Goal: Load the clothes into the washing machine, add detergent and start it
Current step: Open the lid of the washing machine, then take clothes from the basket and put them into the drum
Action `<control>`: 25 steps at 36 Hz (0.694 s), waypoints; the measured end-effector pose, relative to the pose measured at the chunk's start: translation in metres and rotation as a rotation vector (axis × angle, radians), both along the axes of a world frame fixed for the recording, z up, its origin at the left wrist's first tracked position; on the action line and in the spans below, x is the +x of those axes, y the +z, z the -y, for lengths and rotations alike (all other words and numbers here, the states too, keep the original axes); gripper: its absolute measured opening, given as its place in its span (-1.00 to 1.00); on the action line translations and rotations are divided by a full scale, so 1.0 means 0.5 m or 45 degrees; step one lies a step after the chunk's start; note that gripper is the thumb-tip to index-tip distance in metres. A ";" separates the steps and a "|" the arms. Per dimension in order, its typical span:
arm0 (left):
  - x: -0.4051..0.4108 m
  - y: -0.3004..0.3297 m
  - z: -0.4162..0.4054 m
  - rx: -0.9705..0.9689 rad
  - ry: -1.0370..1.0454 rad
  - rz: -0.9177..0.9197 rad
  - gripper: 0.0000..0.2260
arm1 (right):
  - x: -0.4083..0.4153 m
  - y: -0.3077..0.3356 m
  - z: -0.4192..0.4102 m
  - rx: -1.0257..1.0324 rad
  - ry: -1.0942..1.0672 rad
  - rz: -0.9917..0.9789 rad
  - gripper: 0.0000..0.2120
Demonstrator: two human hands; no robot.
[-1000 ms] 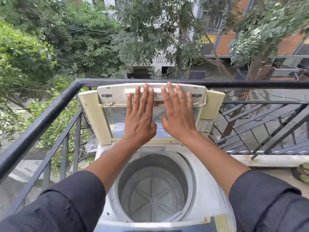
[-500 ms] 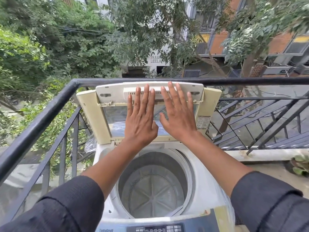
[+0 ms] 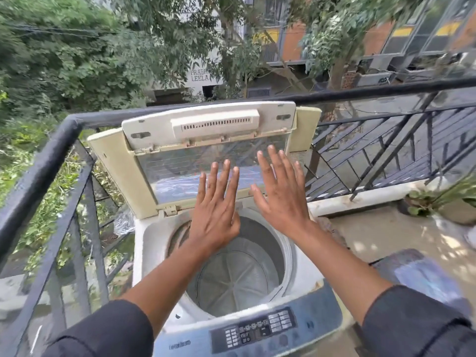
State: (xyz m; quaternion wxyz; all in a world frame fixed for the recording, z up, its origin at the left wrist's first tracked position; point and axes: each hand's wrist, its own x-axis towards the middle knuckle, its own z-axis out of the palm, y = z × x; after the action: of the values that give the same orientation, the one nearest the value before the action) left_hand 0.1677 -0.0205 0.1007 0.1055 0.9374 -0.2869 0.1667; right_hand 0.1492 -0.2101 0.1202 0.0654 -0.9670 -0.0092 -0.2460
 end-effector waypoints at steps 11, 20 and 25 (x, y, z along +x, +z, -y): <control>-0.014 -0.028 0.084 0.044 -0.236 -0.236 -0.09 | -0.093 -0.077 0.063 0.092 -0.242 -0.141 -0.28; -0.007 -0.029 0.249 0.019 -0.341 -0.348 -0.21 | -0.112 -0.112 0.233 0.234 -0.313 -0.255 -0.34; 0.000 -0.044 0.369 0.035 -0.350 -0.466 -0.31 | -0.108 -0.152 0.377 0.290 -0.336 -0.361 -0.37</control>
State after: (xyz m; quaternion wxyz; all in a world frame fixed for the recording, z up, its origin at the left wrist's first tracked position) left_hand 0.1677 -0.2051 0.0789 0.1647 0.9055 -0.3903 -0.0261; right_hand 0.0953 -0.3986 0.0441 0.1420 -0.9711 0.1545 -0.1135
